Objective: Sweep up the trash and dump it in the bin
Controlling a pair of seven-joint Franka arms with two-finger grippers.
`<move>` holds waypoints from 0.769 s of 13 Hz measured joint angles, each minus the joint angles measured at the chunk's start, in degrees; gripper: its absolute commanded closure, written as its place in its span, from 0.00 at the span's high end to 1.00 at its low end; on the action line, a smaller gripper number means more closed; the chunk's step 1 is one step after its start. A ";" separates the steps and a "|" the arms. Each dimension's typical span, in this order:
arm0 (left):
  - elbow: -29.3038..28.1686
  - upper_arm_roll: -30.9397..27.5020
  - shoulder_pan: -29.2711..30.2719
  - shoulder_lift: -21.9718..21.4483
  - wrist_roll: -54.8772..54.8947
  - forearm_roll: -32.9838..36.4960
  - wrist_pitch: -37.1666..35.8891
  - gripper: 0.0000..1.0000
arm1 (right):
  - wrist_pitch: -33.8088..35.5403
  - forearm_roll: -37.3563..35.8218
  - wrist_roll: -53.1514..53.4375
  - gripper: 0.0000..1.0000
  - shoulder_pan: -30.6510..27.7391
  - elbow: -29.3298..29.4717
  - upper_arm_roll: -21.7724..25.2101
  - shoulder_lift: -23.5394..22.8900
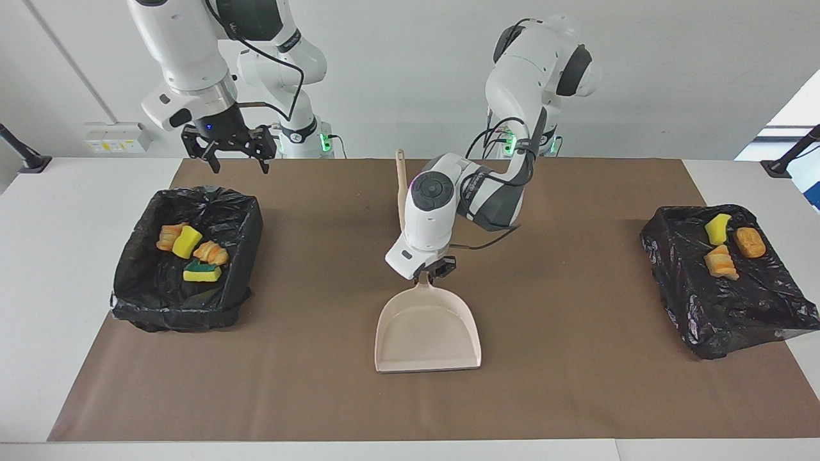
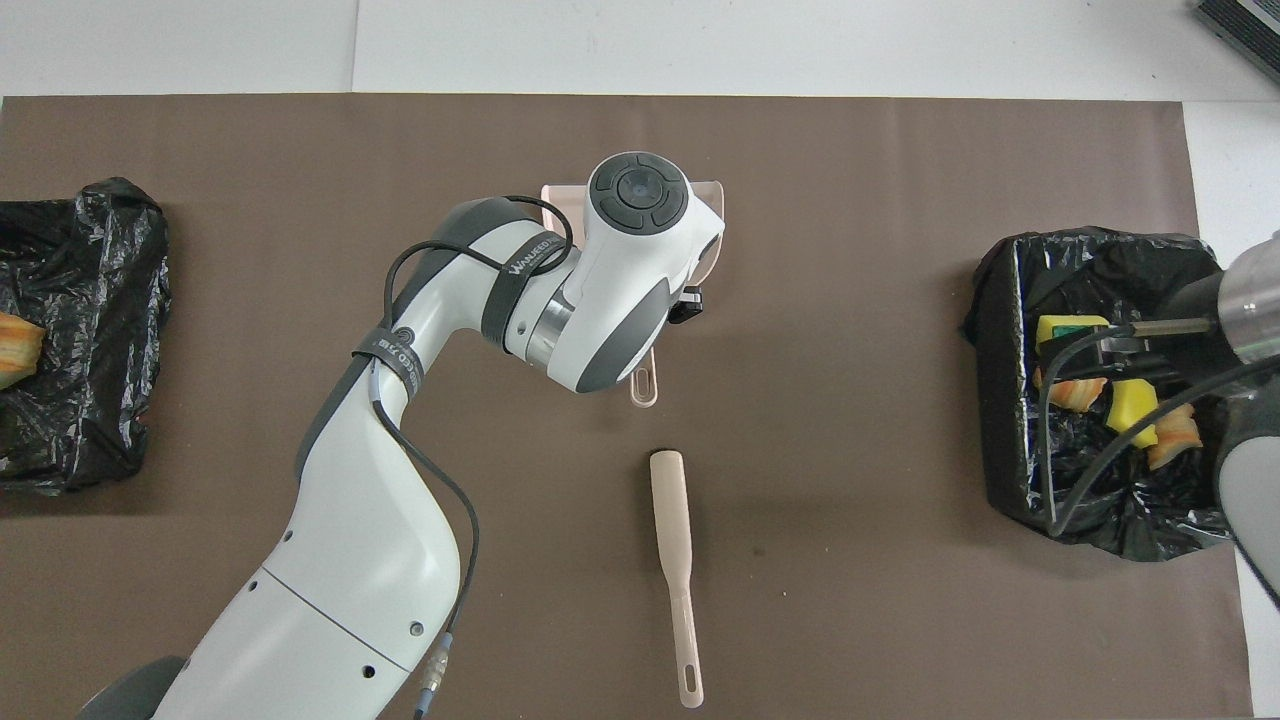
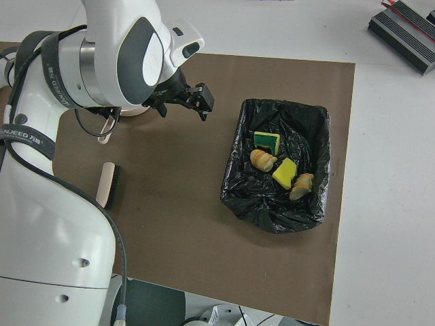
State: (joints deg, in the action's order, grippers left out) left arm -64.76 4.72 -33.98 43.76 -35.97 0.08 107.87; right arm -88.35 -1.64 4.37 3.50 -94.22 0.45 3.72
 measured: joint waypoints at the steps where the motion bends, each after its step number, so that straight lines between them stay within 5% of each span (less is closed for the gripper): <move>1: 0.20 0.12 -0.01 0.09 -0.25 -0.36 0.98 0.00 | 1.60 -0.01 -1.37 1.00 -1.20 1.57 0.60 0.09; 3: 0.40 0.37 -0.04 0.08 -0.42 -1.02 1.40 0.00 | 2.48 0.00 -4.67 1.00 -3.97 2.68 0.93 0.53; 4: 0.40 0.38 -0.04 0.08 -0.43 -1.57 1.44 0.17 | 2.71 0.01 -5.22 1.00 -4.91 2.61 0.96 0.76; 5: 0.40 0.39 -0.04 0.08 -0.44 -1.82 1.46 0.53 | 2.87 0.01 -5.33 1.00 -5.26 2.53 0.95 0.91; 10: 0.28 0.38 -0.03 -0.86 -0.43 -1.91 1.49 1.00 | 3.19 0.00 -5.35 1.00 -5.23 2.62 1.90 0.96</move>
State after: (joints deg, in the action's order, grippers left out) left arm -64.48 5.10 -34.00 42.90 -36.40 -1.83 109.36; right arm -85.16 -1.64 -0.98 -1.73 -91.60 2.35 4.68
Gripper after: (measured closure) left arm 0.229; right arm 0.000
